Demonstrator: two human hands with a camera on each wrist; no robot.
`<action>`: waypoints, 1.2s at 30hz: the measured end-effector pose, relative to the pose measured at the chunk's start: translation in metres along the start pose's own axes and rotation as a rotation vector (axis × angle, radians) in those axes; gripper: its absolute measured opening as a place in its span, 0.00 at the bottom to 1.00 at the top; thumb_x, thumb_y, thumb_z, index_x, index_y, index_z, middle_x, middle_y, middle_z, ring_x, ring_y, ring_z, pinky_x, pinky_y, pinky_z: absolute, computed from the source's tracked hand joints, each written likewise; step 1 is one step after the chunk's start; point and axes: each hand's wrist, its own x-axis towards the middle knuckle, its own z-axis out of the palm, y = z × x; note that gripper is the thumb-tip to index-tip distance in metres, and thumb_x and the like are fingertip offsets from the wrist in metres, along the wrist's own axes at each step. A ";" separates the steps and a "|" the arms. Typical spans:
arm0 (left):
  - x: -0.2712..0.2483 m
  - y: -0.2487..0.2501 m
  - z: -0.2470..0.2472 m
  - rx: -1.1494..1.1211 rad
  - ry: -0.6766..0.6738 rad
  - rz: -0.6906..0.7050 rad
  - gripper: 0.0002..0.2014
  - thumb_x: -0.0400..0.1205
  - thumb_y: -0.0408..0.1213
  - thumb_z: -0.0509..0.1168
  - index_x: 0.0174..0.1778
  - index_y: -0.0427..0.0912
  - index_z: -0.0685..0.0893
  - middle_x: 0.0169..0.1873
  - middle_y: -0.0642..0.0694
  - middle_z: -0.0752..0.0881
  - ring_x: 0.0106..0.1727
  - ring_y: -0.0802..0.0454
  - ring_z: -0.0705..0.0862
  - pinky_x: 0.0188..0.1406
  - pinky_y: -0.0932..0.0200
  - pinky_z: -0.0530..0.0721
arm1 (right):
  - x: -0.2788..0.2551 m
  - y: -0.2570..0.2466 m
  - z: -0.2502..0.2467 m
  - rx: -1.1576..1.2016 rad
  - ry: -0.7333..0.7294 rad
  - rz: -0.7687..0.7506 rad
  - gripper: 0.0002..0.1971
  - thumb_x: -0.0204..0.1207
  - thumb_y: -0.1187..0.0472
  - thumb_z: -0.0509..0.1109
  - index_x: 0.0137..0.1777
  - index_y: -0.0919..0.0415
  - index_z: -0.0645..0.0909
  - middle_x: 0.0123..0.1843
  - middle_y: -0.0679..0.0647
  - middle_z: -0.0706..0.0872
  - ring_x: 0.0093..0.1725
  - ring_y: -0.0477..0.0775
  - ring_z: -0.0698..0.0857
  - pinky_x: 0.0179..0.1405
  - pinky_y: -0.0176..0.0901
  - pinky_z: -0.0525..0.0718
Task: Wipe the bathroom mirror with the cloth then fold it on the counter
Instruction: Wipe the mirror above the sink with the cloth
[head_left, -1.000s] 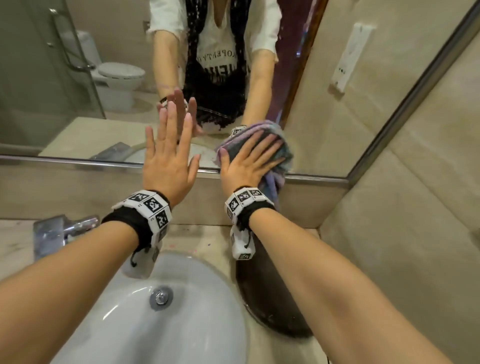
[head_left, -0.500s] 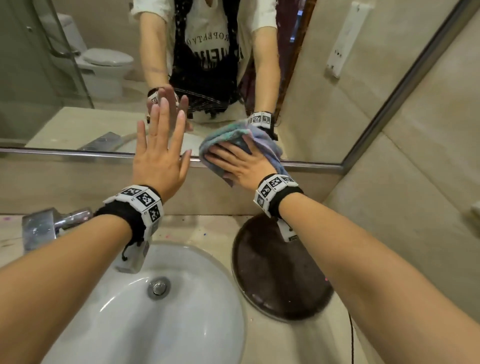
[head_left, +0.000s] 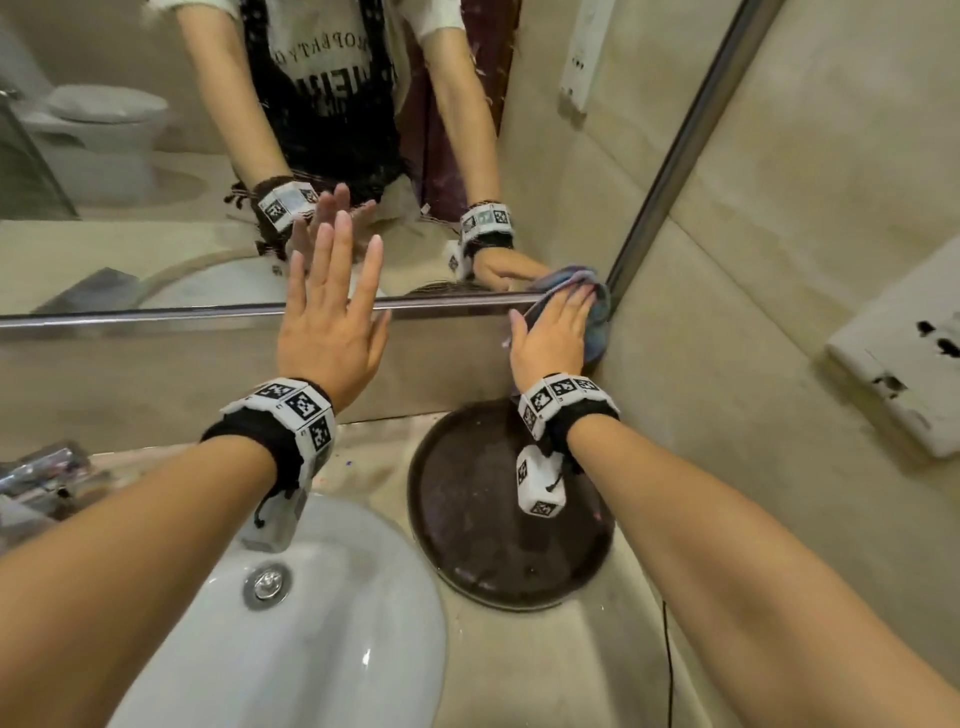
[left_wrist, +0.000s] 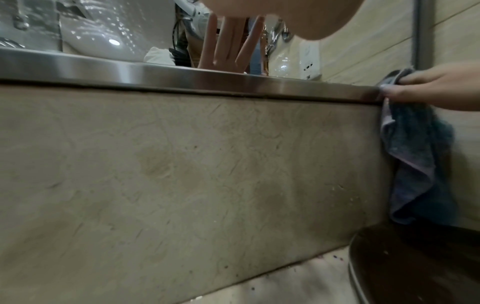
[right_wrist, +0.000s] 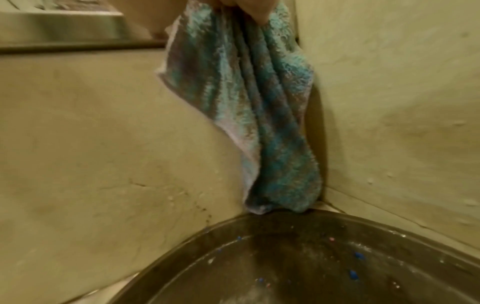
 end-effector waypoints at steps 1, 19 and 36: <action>-0.001 0.001 0.001 -0.001 -0.001 -0.002 0.33 0.82 0.45 0.54 0.82 0.38 0.51 0.80 0.29 0.55 0.81 0.38 0.49 0.79 0.49 0.35 | -0.004 -0.005 0.001 -0.024 0.000 -0.048 0.39 0.84 0.47 0.53 0.78 0.79 0.45 0.81 0.75 0.48 0.82 0.69 0.47 0.82 0.56 0.46; -0.046 -0.023 0.000 0.034 -0.095 -0.036 0.32 0.82 0.40 0.58 0.81 0.39 0.55 0.81 0.31 0.53 0.82 0.37 0.51 0.79 0.41 0.47 | -0.021 -0.076 0.008 -0.319 -0.073 -1.106 0.31 0.80 0.62 0.55 0.83 0.58 0.50 0.83 0.57 0.56 0.83 0.56 0.55 0.81 0.53 0.47; 0.021 0.011 0.001 -0.072 -0.060 0.129 0.25 0.83 0.47 0.52 0.73 0.39 0.73 0.68 0.35 0.78 0.67 0.34 0.77 0.66 0.34 0.73 | 0.005 -0.016 -0.042 0.204 0.371 -0.943 0.22 0.76 0.61 0.61 0.71 0.63 0.72 0.67 0.63 0.81 0.62 0.60 0.82 0.57 0.52 0.79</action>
